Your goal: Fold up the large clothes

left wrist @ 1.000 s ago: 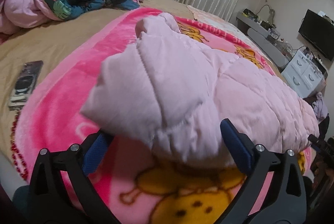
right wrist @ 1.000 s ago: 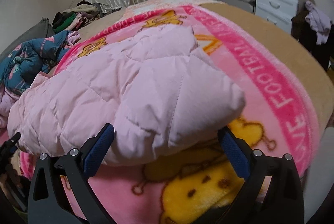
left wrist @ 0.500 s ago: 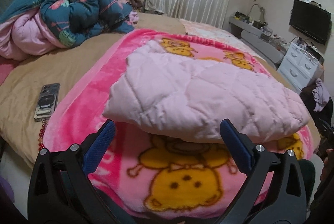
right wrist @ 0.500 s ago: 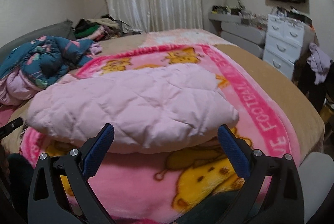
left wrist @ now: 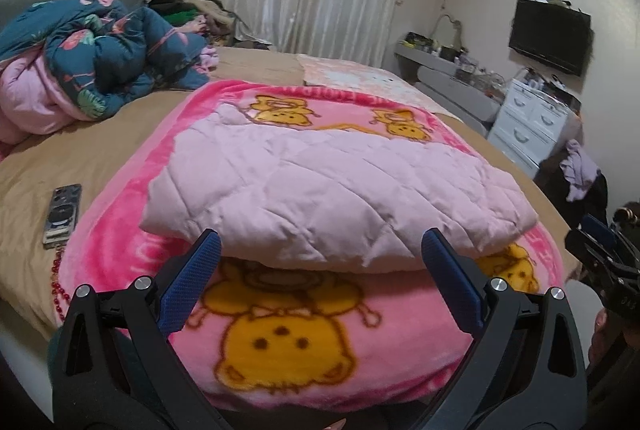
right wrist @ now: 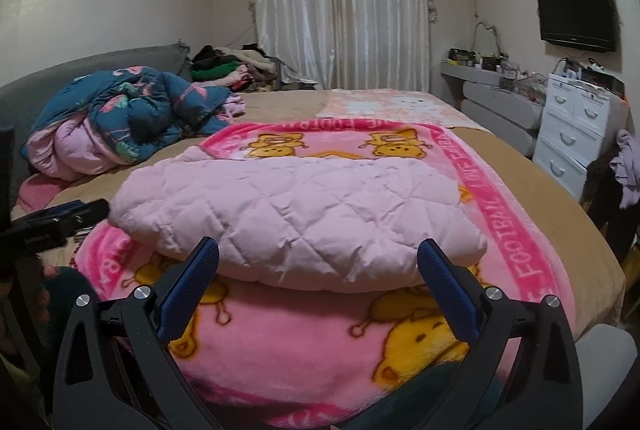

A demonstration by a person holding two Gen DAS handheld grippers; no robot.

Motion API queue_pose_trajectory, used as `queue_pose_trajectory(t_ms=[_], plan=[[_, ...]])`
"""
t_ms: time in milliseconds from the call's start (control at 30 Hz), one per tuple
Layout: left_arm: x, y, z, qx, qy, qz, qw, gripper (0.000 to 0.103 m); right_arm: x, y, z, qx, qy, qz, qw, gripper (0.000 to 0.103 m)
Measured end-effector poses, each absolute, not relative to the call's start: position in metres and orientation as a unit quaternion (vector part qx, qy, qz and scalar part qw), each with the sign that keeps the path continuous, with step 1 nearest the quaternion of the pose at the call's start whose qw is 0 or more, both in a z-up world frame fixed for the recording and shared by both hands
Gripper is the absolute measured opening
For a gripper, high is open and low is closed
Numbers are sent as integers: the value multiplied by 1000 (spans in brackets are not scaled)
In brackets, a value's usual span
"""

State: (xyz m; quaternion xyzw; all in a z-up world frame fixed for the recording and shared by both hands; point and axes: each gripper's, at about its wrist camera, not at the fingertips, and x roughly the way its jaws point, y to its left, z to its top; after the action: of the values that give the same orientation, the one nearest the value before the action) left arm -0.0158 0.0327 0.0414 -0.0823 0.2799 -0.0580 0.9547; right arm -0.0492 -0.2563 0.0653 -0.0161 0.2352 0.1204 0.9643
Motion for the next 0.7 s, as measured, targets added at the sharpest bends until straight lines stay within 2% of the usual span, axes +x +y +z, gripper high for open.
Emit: queue_pose_trajectory(t_ms=[400,700], plan=[[-30,11,16,-67,295,-57,951,94,-74,-241,49,-21,216,128,968,99],[-22,4,5,-61,314,-62,946,94,-55,-242,18,-21,283,109,953,99]])
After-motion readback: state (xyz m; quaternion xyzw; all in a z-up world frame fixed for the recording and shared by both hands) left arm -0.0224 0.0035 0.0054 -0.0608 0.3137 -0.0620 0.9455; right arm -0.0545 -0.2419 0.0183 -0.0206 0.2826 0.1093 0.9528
